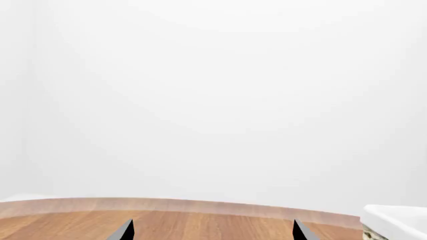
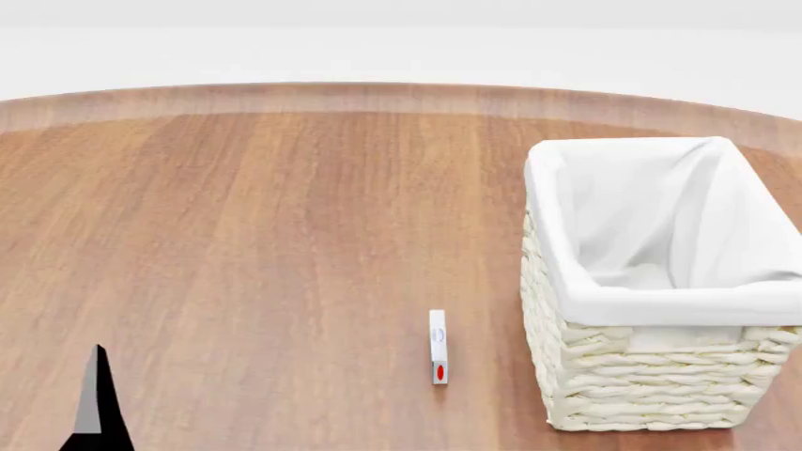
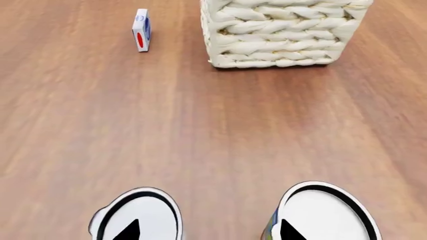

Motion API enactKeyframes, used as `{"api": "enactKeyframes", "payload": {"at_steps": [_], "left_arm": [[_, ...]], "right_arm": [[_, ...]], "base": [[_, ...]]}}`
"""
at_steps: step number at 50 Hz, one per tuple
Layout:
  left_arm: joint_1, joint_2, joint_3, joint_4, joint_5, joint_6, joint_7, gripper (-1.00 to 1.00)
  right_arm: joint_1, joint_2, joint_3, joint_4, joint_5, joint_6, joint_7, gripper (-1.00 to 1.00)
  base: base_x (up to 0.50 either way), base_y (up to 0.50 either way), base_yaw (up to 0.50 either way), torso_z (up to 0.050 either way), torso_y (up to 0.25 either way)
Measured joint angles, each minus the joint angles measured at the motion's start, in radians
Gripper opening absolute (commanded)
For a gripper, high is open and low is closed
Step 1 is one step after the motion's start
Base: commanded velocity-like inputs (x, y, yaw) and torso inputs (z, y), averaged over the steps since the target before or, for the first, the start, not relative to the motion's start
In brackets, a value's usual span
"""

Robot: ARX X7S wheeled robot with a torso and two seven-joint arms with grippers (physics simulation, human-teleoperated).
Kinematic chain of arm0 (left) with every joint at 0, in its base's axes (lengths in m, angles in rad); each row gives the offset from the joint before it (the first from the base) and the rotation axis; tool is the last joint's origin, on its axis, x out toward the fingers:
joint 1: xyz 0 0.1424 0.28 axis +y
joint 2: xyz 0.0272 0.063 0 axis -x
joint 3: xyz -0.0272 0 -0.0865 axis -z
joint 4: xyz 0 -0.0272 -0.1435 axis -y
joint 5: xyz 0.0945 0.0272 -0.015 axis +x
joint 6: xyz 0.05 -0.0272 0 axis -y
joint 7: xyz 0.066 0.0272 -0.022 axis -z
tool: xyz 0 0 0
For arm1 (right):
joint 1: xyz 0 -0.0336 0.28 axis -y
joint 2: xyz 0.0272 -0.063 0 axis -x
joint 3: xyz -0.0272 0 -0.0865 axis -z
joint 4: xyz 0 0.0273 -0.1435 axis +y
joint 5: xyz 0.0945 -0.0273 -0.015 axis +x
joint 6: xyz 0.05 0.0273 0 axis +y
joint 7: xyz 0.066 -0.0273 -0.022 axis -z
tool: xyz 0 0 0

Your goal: Pick up the tomato sauce, and put it in the basket.

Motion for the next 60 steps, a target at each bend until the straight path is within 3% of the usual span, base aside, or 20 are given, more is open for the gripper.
{"api": "enactKeyframes", "payload": {"at_steps": [35,60], "left_arm": [[0.011,-0.012,-0.001,0.002,-0.007,0.019,-0.009,1.00],[0.008,-0.017,0.004,-0.001,-0.008,0.016,-0.019,1.00]], "right_arm": [[-0.020,0.008,-0.039,0.002,-0.013,-0.133,-0.087,1.00],[0.017,0.007,-0.056,0.035,0.030,-0.100,-0.099,1.00]], "base": [[0.00,0.00,0.00,0.000,0.000],[0.00,0.00,0.00,0.000,0.000]]}}
